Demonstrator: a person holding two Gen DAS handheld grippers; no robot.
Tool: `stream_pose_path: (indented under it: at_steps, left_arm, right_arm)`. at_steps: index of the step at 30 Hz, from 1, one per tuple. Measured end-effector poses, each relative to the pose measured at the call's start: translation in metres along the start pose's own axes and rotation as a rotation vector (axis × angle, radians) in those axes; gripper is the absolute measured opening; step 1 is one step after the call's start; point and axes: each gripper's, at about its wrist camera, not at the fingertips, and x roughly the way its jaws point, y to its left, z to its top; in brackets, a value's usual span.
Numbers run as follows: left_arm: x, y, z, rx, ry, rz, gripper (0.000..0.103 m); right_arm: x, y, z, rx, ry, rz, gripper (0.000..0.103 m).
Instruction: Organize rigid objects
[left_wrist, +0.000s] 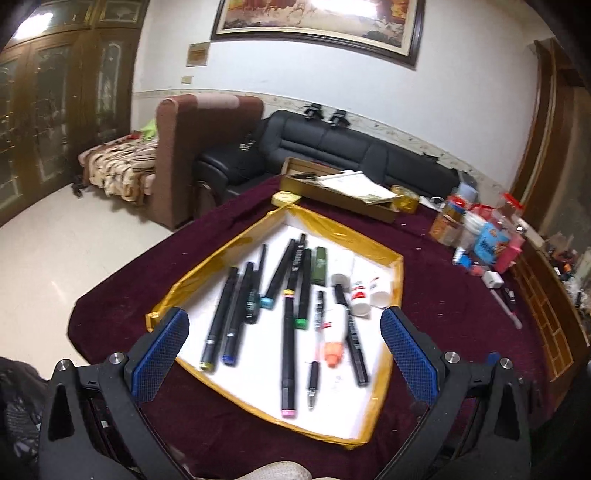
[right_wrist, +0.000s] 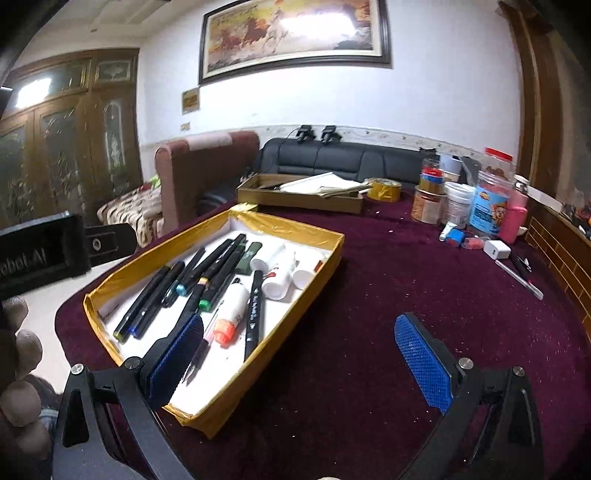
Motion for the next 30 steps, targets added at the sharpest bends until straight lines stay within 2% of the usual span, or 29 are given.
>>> stream_pose_path:
  at_steps: [9,19,30]
  left_arm:
    - [0.014,-0.002,-0.003,0.034,0.033,0.012,0.103]
    - [0.024,-0.006,0.000,0.064,0.044,0.082,0.103]
    - [0.050,-0.015,-0.005,0.070,0.127,0.103,0.103]
  right_arm:
    - [0.007,0.003,0.000,-0.015,0.030,0.001,0.102]
    - [0.025,0.002,0.005,0.003,0.047,0.044,0.102]
    - [0.037,-0.009,-0.001,0.009,0.074,0.074,0.102]
